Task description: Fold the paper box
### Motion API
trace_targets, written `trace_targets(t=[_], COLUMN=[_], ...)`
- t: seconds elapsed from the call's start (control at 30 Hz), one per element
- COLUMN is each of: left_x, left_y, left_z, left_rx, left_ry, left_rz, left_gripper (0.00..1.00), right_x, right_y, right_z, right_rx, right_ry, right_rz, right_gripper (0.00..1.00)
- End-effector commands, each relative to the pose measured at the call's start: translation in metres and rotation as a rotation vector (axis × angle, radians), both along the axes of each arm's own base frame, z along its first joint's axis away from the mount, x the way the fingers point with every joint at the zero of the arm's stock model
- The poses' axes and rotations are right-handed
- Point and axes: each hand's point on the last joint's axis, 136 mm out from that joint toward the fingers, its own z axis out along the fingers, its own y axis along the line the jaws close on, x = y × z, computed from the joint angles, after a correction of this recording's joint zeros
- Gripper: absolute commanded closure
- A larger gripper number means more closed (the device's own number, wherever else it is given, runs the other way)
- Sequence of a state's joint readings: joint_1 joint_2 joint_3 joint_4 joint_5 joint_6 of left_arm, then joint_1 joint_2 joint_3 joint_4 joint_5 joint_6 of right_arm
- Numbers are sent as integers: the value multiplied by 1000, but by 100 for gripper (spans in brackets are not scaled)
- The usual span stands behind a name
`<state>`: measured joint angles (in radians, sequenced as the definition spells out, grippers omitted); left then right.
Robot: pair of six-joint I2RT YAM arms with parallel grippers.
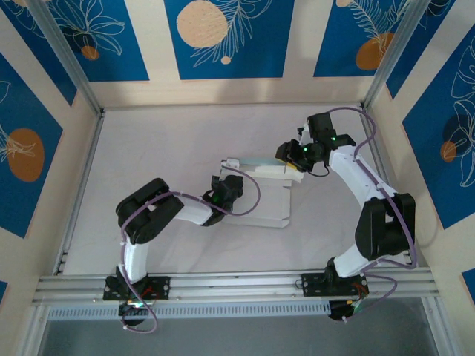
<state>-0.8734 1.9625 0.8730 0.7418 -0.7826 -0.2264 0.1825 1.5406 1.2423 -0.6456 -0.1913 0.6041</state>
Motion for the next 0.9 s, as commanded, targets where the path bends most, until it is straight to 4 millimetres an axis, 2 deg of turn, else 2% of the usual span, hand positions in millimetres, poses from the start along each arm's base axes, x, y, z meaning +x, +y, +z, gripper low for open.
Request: trace_targets(t=[0.0, 0.17, 0.33, 0.67, 0.77, 0.87], left_x=[-16, -15, -16, -16, -16, -16], left_y=[27, 28, 28, 24, 24, 26], left_z=[-57, -56, -56, -51, -51, -50], left_rx=[199, 199, 197, 202, 208, 209], left_ry=[155, 151, 150, 138, 139, 136], left_rz=[5, 13, 12, -12, -9, -1], left_gripper=[100, 100, 100, 100, 100, 100], right_x=[-11, -21, -19, -4, -7, -15], right_y=[-5, -7, -8, 14, 16, 8], right_z=[9, 0, -8, 5, 9, 8], right_rx=[-2, -16, 17, 180, 129, 33], right_ry=[-3, 20, 15, -18, -16, -8], right_rz=[-7, -8, -18, 34, 71, 87], right_gripper=[49, 49, 48, 55, 52, 50])
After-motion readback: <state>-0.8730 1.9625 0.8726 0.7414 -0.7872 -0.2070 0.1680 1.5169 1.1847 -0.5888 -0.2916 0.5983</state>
